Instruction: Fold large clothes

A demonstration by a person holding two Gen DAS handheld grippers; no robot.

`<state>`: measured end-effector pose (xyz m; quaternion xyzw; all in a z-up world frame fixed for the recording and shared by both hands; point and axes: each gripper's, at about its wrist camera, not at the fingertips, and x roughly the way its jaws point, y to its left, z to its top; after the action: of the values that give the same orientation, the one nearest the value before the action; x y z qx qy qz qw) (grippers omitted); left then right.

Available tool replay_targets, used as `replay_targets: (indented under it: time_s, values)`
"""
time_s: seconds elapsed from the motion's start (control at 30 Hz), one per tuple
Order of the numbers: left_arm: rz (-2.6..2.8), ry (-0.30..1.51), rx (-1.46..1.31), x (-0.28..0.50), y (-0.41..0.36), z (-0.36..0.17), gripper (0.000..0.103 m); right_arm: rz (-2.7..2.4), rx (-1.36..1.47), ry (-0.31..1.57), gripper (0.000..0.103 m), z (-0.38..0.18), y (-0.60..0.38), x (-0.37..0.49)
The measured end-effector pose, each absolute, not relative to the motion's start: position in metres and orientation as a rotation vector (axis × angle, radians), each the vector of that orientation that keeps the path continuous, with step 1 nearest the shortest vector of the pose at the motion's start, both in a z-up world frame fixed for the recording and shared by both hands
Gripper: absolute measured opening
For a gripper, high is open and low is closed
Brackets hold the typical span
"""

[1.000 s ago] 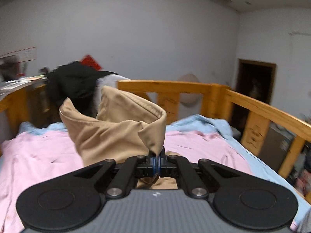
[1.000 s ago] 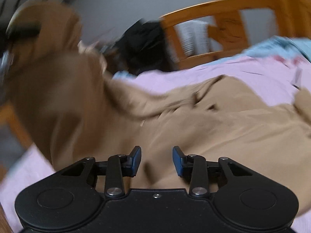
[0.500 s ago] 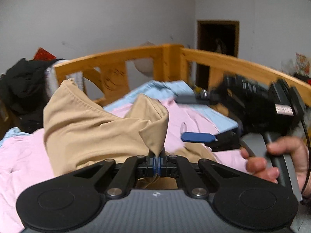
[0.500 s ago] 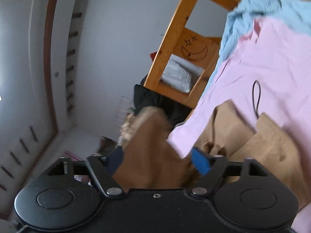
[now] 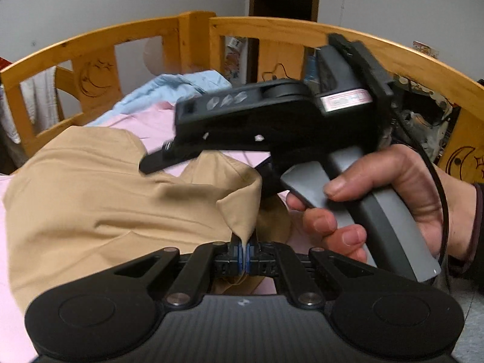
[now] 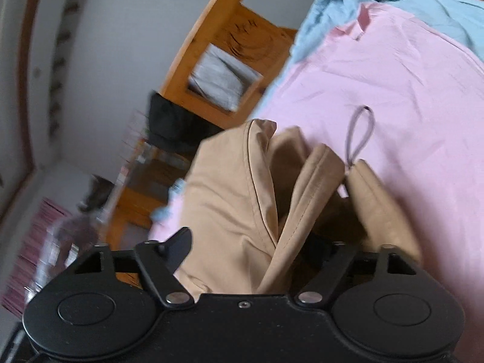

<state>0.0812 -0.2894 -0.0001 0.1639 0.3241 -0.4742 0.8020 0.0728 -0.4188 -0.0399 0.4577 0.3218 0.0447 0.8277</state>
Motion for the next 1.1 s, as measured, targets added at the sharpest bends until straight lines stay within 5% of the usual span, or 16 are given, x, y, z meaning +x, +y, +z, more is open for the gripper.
replay_targets:
  time_s: [0.1, 0.3, 0.53, 0.67, 1.1]
  values:
    - [-1.024, 0.689, 0.373, 0.08, -0.292, -0.004, 0.001, 0.044, 0.93, 0.744, 0.046, -0.05, -0.42, 0.074]
    - [-1.05, 0.709, 0.356, 0.079, -0.286, 0.007, 0.008, 0.048, 0.866, 0.739, 0.024, -0.054, -0.418, 0.073]
    - [-0.985, 0.713, 0.215, 0.083, -0.234, 0.037, 0.022, 0.032, 0.795, 0.714, 0.018, -0.048, -0.416, 0.075]
    - [-0.816, 0.694, 0.104, 0.092, -0.189, 0.048, 0.045, 0.017, 0.749, 0.688, 0.016, -0.045, -0.413, 0.075]
    - [-0.621, 0.932, -0.133, 0.159, -0.147, 0.004, 0.047, -0.078, 0.27, 0.663, 0.014, -0.027, -0.371, 0.066]
